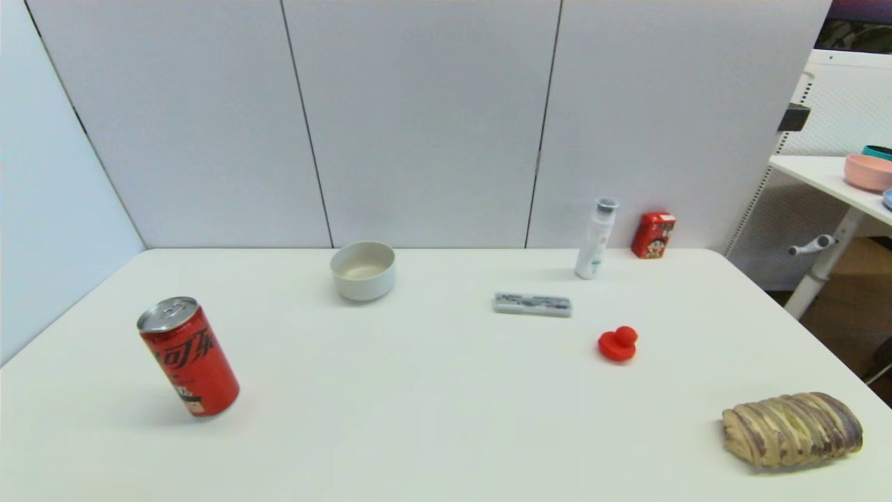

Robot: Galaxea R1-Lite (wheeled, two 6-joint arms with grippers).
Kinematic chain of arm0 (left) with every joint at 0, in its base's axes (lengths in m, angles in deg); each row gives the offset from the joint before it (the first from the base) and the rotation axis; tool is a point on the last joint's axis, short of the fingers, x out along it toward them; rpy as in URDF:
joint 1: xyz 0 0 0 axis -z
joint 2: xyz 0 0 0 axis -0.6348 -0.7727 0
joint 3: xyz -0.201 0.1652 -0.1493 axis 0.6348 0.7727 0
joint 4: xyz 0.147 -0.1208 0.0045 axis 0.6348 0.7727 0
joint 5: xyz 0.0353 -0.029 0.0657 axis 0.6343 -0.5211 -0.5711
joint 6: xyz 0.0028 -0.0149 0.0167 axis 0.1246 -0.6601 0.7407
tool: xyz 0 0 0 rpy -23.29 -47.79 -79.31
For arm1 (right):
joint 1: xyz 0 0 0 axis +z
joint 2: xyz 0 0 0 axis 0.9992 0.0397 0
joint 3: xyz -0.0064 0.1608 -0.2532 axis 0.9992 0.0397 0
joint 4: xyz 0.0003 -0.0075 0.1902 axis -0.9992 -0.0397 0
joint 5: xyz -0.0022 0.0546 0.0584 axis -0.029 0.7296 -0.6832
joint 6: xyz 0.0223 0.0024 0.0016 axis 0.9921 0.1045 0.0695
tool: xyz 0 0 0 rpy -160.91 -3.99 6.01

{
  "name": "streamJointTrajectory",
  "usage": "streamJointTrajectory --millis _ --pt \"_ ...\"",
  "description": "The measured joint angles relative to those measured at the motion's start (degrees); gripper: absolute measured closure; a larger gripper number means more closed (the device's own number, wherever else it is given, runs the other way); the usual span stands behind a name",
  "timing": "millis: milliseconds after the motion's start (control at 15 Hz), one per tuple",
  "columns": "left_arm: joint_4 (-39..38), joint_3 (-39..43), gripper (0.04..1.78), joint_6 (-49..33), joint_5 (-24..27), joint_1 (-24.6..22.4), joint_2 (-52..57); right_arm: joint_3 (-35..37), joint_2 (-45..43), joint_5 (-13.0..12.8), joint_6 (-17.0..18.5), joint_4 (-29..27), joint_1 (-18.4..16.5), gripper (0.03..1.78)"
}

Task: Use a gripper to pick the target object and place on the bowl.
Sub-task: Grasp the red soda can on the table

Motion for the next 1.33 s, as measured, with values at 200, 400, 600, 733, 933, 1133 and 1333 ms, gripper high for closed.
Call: streamJointTrajectory --millis 200,400,600,733,933,1133,1333 --pt "0.0 0.0 0.11 0.0 0.0 0.0 0.0 0.0 0.0 0.0 0.0 0.0 0.0 0.1" --pt "0.0 0.0 0.11 0.0 0.0 0.0 0.0 0.0 0.0 0.0 0.0 0.0 0.0 0.1" --pt "0.0 0.0 0.11 0.0 0.0 0.0 0.0 0.0 0.0 0.0 0.0 0.0 0.0 0.1" --pt "0.0 0.0 0.11 -0.3 -0.5 0.0 0.0 0.0 0.0 0.0 0.0 0.0 0.0 0.1" --pt "0.0 0.0 0.11 -2.1 -1.3 0.0 -0.2 0.0 0.0 0.0 0.0 0.0 0.0 0.1" --pt "0.2 -2.7 0.11 -1.9 -0.2 0.1 -4.9 0.0 0.0 0.0 0.0 0.0 0.0 0.1" --pt "-1.8 -7.9 0.11 -1.8 1.6 2.9 -15.7 0.0 0.0 0.0 0.0 0.0 0.0 0.1"
